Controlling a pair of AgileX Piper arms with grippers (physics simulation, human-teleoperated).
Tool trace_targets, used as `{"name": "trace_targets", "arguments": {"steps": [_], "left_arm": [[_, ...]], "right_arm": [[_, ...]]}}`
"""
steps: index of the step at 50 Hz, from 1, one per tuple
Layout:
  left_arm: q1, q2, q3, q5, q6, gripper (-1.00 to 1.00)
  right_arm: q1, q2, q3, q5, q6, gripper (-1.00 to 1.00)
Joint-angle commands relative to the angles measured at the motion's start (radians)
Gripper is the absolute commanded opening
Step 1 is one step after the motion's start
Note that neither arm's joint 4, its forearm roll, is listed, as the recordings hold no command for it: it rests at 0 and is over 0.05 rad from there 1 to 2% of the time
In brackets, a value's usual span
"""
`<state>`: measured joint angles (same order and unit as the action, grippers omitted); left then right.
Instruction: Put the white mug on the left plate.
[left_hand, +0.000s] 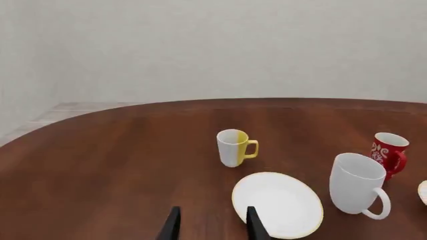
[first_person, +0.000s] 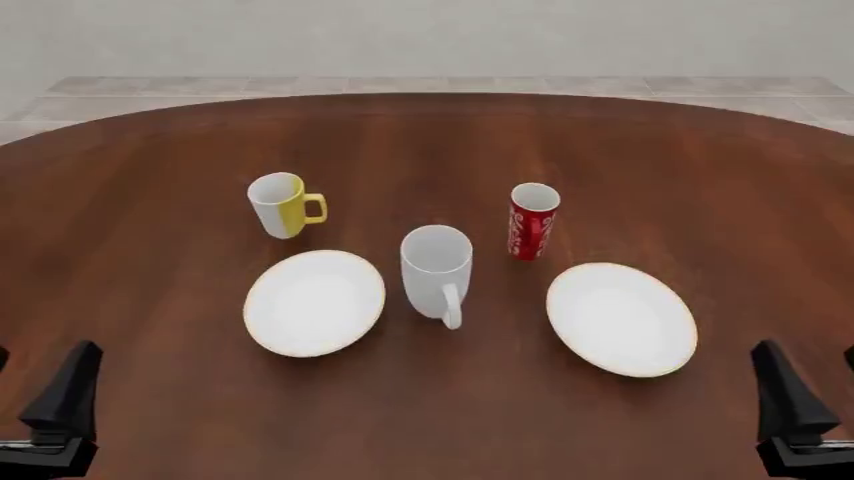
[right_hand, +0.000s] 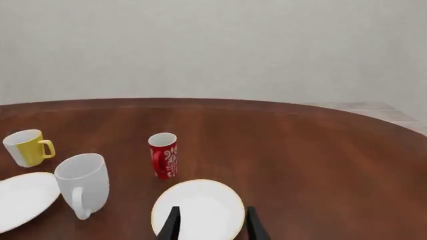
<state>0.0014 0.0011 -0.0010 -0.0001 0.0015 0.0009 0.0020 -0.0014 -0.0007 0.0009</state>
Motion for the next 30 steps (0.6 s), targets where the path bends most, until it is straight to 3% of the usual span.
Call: {"name": "trace_targets", "arguments": {"steps": [1,25,30], "left_arm": [[0.010,0.002,-0.002,0.000,0.007,1.00],[0.011,0.000,0.000,-0.002,0.006,1.00],[0.011,0.001,0.000,-0.005,0.004,1.00]], "right_arm": [[0.005,0.001,-0.003,-0.005,0.011,1.00],[0.052,0.001,-0.063,0.029,0.001,1.00],[0.057,0.090,-0.102,0.003,-0.007,1.00]]}}
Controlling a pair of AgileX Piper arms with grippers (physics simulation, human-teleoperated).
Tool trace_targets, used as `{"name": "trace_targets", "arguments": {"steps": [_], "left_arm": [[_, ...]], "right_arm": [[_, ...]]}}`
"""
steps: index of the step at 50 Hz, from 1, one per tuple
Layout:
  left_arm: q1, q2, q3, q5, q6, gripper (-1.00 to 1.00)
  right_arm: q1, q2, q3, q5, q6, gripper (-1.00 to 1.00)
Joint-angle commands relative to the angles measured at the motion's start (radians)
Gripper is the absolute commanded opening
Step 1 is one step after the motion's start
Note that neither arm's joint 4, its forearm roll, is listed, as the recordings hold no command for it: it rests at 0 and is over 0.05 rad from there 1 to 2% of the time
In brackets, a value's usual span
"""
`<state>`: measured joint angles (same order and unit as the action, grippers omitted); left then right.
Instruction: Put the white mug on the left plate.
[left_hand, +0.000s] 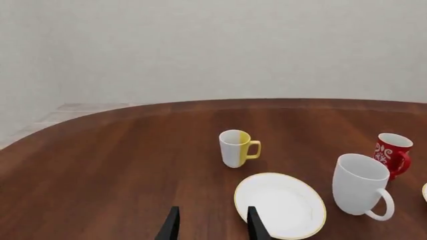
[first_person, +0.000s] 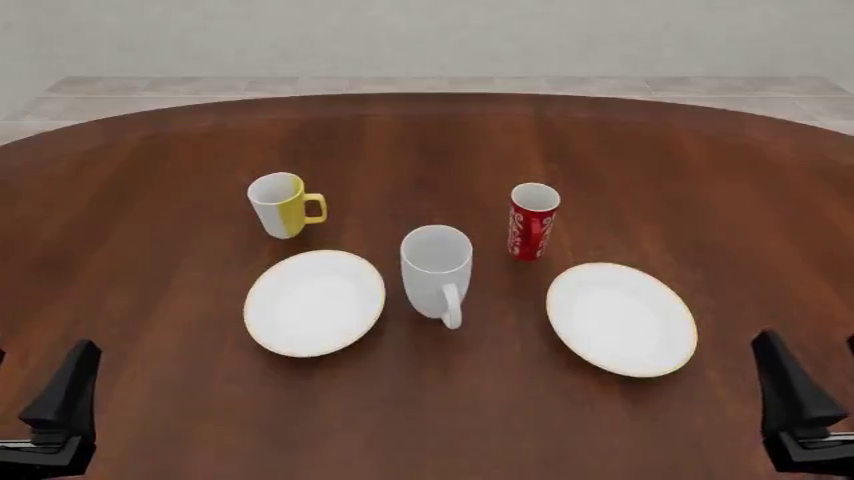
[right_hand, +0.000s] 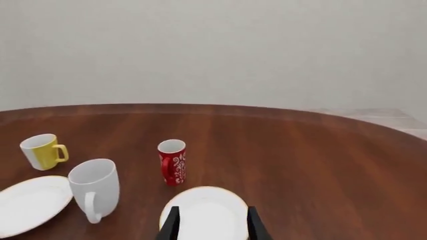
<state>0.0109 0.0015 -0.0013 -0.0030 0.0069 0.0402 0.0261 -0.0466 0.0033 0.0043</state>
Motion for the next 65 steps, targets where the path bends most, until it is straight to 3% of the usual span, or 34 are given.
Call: {"name": "trace_targets", "arguments": {"steps": [1,21,37,65], "left_arm": [[0.002,0.000,0.000,-0.002,-0.001,1.00],[0.003,0.004,0.000,-0.006,-0.007,1.00],[0.004,0.003,-0.001,-0.006,-0.014,1.00],[0.009,0.002,-0.002,-0.007,-0.023,1.00]], "right_arm": [[0.017,0.066,-0.057,-0.002,-0.010,1.00],[0.141,0.215,-0.154,-0.005,-0.004,1.00],[0.253,0.350,-0.242,0.004,-0.034,1.00],[0.339,0.513,-0.350,-0.013,-0.022,1.00]]}}
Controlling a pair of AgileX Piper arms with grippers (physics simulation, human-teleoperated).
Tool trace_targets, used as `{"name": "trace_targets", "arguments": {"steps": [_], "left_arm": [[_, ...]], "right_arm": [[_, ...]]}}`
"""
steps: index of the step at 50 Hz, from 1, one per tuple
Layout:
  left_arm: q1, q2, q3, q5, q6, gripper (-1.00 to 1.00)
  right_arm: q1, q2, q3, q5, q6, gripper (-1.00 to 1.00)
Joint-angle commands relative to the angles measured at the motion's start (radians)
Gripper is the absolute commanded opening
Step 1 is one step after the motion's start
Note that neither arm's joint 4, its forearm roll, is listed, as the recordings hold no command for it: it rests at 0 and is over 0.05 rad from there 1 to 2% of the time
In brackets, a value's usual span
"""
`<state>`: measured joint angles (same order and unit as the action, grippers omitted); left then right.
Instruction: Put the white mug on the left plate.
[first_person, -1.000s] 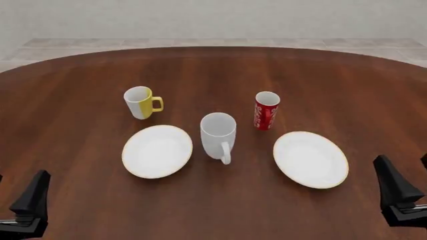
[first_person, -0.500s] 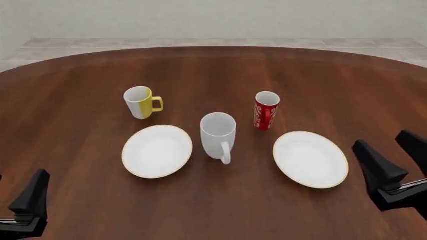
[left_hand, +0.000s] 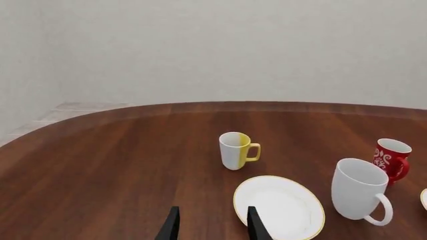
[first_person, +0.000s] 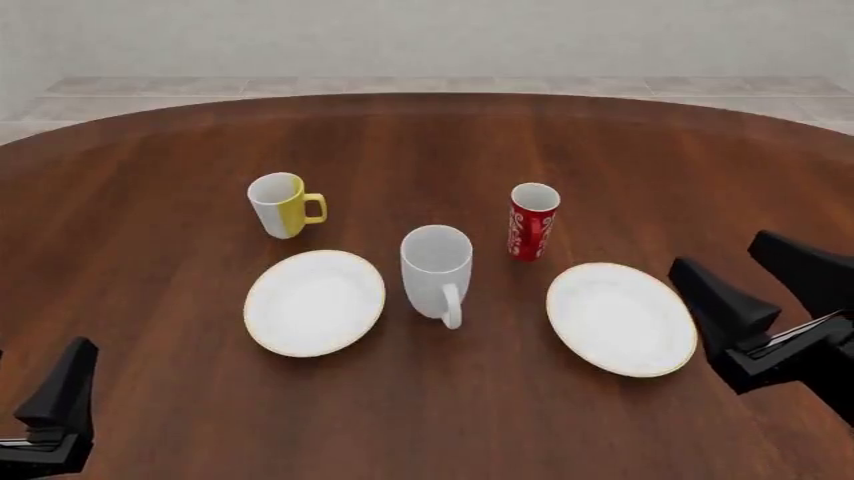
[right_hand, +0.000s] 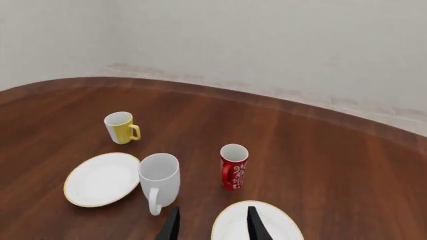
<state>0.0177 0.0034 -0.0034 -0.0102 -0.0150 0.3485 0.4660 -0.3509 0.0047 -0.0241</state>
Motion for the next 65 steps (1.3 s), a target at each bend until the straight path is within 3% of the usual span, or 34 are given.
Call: {"name": "trace_targets", "arguments": {"steps": [1,14,28,65], "left_arm": [[0.002,0.000,0.000,0.000,-0.002,1.00],[-0.001,0.002,0.001,0.001,0.002,1.00],[-0.004,0.000,0.001,-0.001,0.000,1.00],[-0.006,-0.003,-0.001,-0.013,-0.009,1.00]], "right_arm": [[0.031,0.073,-0.046,-0.015,0.007,1.00],[0.050,0.126,-0.126,0.004,0.041,1.00],[0.120,0.227,-0.183,-0.049,0.051,1.00],[0.134,0.371,-0.270,-0.027,0.057,1.00]]}}
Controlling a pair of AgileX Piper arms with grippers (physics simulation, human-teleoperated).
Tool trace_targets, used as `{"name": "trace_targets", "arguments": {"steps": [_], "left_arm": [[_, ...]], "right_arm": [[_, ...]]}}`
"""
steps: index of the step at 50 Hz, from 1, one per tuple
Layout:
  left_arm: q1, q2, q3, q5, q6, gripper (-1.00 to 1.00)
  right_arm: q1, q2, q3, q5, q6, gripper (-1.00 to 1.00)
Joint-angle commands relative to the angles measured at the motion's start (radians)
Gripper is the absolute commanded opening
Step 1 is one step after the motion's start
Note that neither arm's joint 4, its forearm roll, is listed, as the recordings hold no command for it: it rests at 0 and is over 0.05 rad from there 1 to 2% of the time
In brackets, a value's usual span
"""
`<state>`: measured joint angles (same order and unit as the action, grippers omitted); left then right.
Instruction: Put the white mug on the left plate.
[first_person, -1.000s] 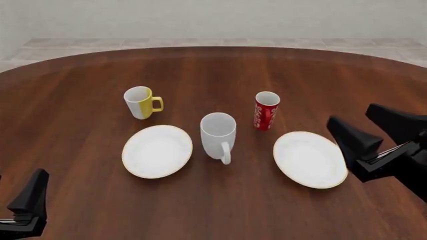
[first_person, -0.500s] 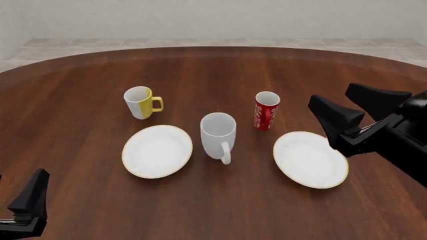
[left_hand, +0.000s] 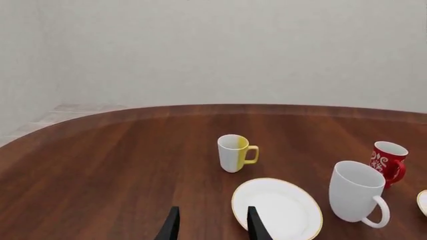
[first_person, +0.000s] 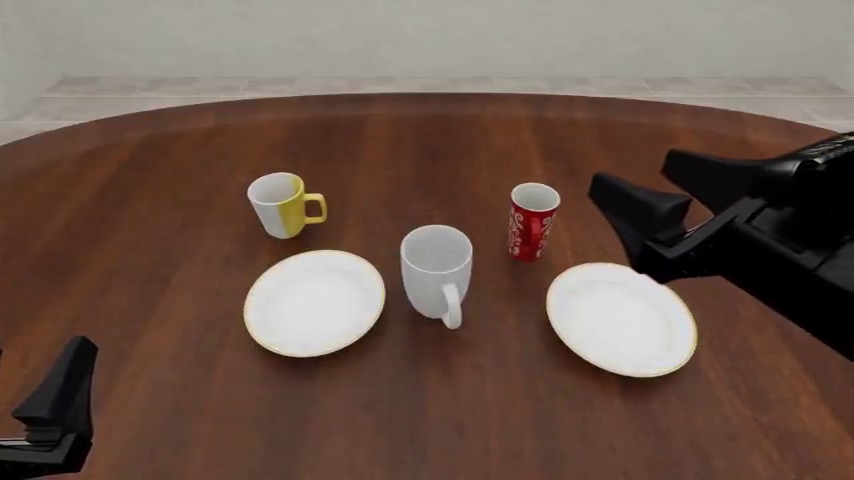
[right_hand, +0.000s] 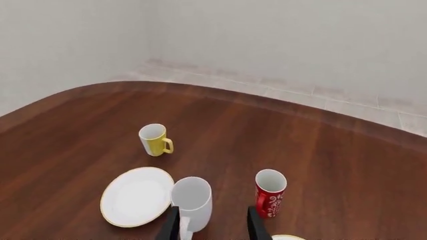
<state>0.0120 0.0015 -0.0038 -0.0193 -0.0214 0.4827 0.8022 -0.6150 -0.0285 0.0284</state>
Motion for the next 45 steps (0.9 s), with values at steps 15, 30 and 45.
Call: {"name": "trace_targets", "arguments": {"steps": [15,30,45], "left_arm": [[-0.005,-0.001,-0.001,-0.007,-0.005,1.00],[-0.006,-0.001,-0.001,-0.004,-0.004,1.00],[-0.006,-0.001,-0.001,-0.002,-0.006,1.00]], "right_arm": [[0.036,0.068,-0.039,0.020,0.003,1.00],[0.055,0.111,-0.041,-0.011,0.006,1.00],[0.059,0.159,-0.048,-0.036,0.013,1.00]]}}
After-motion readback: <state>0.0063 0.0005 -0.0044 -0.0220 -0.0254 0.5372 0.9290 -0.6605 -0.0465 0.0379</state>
